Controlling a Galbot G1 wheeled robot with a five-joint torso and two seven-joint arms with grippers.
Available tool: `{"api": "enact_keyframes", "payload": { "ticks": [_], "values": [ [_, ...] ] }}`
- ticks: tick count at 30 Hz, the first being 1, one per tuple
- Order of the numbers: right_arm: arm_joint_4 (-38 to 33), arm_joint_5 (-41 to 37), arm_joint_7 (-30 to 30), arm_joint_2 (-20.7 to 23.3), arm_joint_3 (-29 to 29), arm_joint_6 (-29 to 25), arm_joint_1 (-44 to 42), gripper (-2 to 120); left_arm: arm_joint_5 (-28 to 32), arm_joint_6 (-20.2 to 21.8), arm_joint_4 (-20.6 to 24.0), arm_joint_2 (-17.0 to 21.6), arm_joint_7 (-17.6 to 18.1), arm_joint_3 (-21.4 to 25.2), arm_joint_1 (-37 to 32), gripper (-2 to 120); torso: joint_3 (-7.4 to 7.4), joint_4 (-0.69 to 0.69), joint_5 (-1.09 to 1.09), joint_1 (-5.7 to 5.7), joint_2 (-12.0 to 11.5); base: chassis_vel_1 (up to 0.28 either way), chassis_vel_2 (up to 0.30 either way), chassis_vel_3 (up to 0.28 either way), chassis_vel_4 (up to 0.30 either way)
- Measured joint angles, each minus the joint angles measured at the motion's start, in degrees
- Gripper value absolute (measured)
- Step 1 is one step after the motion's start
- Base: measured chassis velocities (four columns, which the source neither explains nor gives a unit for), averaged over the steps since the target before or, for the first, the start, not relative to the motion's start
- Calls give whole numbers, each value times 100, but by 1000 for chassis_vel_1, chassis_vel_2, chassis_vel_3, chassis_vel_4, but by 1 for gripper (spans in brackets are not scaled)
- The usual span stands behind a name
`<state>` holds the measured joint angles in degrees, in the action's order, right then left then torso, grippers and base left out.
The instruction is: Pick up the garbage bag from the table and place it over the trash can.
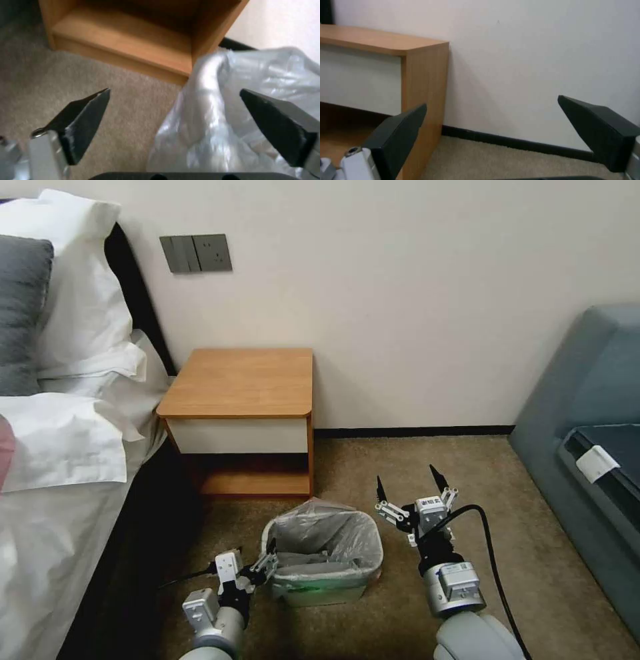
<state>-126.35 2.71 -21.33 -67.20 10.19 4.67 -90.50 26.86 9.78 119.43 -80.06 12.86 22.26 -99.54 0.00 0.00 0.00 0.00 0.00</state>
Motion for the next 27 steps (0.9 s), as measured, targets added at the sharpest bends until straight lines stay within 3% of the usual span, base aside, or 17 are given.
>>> {"api": "enact_keyframes", "payload": {
  "ticks": [3,4,5,7,9,12,19,27],
  "values": [
    [111,-12,169,-37,136,-263,-145,100,-327,-315,44,-28,-115,88,-55,100,0,0,-1,0,0,0,0,0,0],
    [283,-7,400,-87,302,-637,-313,100,-787,-696,47,-63,-191,198,-109,100,0,0,0,0,0,0,0,0,0],
    [283,-7,400,-87,302,-637,-313,100,-787,-696,47,-63,-191,198,-109,100,0,0,0,0,0,0,0,0,0],
    [600,-86,903,-254,723,-1376,-781,100,-2000,-1842,-42,-94,-317,501,-227,100,0,0,1,0,0,0,0,0,0],
    [659,-254,1085,-413,913,-1646,-1099,100,-2343,-2350,29,-111,-392,576,-409,100,-1,-1,0,0,0,0,0,0,0],
    [641,-320,1213,-648,1123,-1908,-1409,100,-2370,-2694,220,-190,-541,628,-678,100,-1,-2,0,0,0,0,0,0,0],
    [276,-229,1205,-1041,1174,-2039,-1745,100,-2148,-3051,589,-329,-737,689,-1496,100,-1,1,2,0,0,0,0,0,0],
    [245,-186,1179,-1059,1170,-2028,-1744,100,-2099,-3051,619,-337,-736,682,-1572,100,-1,0,0,0,0,0,0,0,0]
  ]
}}
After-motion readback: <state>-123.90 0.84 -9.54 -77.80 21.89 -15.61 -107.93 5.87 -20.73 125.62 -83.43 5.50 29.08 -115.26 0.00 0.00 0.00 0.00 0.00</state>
